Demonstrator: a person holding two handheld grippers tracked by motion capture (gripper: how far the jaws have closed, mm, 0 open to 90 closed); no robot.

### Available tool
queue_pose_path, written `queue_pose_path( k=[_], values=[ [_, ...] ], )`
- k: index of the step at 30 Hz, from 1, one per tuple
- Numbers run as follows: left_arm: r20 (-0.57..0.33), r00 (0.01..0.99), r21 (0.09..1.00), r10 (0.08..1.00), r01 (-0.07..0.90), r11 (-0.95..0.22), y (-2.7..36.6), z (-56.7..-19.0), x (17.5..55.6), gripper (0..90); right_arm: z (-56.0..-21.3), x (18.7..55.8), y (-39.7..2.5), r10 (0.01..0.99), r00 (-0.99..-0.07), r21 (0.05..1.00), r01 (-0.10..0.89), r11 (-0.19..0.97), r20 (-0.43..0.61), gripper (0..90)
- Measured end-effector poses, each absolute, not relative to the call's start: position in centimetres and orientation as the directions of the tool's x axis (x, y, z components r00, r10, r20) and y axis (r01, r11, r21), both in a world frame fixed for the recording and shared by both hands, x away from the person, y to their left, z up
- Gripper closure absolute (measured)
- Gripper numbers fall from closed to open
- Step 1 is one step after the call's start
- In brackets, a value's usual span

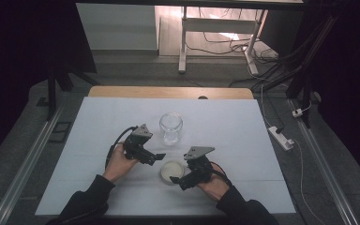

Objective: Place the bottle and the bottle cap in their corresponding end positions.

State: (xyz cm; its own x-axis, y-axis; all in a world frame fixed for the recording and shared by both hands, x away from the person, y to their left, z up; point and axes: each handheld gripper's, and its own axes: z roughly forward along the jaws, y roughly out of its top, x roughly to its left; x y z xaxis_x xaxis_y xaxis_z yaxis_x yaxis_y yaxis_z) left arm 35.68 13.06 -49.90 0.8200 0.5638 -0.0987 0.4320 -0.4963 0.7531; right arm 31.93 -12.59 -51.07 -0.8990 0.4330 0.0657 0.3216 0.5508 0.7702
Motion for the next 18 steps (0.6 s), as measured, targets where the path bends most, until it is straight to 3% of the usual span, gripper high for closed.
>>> queue_pose_path(
  k=[18],
  values=[
    [-0.089, 0.821, 0.762, 0.564, 0.421, -0.492, 14.9, -49.9, 30.1, 0.0, -50.0, 30.9, -15.0, 0.468, -0.881, 0.775, 0.339, 0.533, 0.064, 0.0]
  ],
)
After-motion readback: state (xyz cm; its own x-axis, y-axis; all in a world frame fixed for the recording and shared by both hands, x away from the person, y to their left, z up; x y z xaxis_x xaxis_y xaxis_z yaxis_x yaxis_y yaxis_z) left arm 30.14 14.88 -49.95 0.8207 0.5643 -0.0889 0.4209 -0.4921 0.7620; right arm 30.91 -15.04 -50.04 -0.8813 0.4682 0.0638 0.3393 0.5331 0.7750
